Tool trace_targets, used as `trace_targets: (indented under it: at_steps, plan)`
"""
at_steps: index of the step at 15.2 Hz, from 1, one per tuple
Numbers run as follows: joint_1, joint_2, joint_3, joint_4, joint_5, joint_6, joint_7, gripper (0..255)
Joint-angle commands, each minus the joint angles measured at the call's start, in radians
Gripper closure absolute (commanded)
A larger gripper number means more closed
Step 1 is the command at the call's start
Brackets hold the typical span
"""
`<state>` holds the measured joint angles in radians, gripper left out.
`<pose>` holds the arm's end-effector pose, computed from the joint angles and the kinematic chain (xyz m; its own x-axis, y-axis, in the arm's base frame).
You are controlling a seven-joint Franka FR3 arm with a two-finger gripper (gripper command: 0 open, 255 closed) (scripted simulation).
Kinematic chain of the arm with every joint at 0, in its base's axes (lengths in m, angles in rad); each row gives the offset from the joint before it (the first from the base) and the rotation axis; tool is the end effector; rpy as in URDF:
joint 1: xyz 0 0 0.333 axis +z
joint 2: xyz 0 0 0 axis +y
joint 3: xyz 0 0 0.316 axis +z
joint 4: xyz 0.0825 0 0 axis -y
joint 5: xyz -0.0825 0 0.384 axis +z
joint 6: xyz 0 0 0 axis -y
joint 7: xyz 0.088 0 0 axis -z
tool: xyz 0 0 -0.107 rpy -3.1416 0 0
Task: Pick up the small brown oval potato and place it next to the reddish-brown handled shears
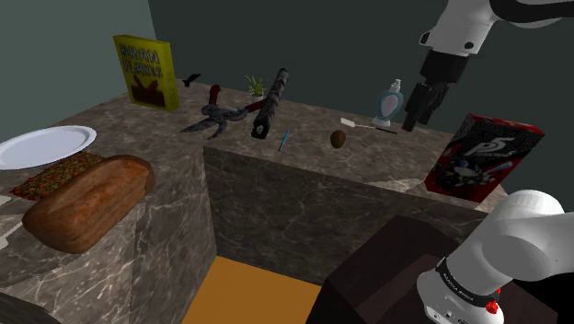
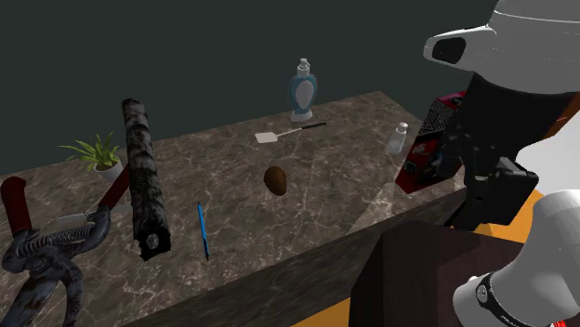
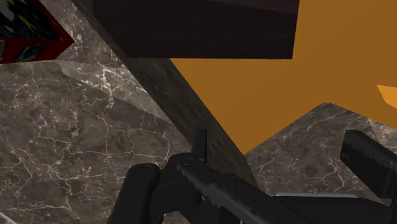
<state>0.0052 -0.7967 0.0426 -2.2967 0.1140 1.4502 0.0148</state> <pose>0.2906 0.0320 0.6112 0.9982 0.0324 -0.0511 0.0281 -0.9962 -0.0824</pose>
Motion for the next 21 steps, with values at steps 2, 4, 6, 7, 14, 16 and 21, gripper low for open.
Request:
trace_targets:
  at_steps: [2, 4, 6, 7, 14, 16, 21]
  plan:
    - [-0.009, 0.014, 0.01, -0.017, -0.001, 0.04, 0.02, 0]
    - [-0.028, 0.045, 0.03, -0.047, -0.004, 0.12, 0.061, 0]
    - [-0.047, 0.082, 0.049, -0.072, -0.009, 0.2, 0.103, 0]
    - [-0.056, 0.103, 0.058, -0.082, -0.013, 0.239, 0.125, 0]
    - [-0.133, 0.28, 0.117, -0.112, -0.058, 0.503, 0.285, 0]
    - [-0.158, 0.338, 0.132, -0.109, -0.08, 0.572, 0.336, 0]
    - [-0.223, 0.495, 0.163, -0.076, -0.156, 0.727, 0.477, 0]
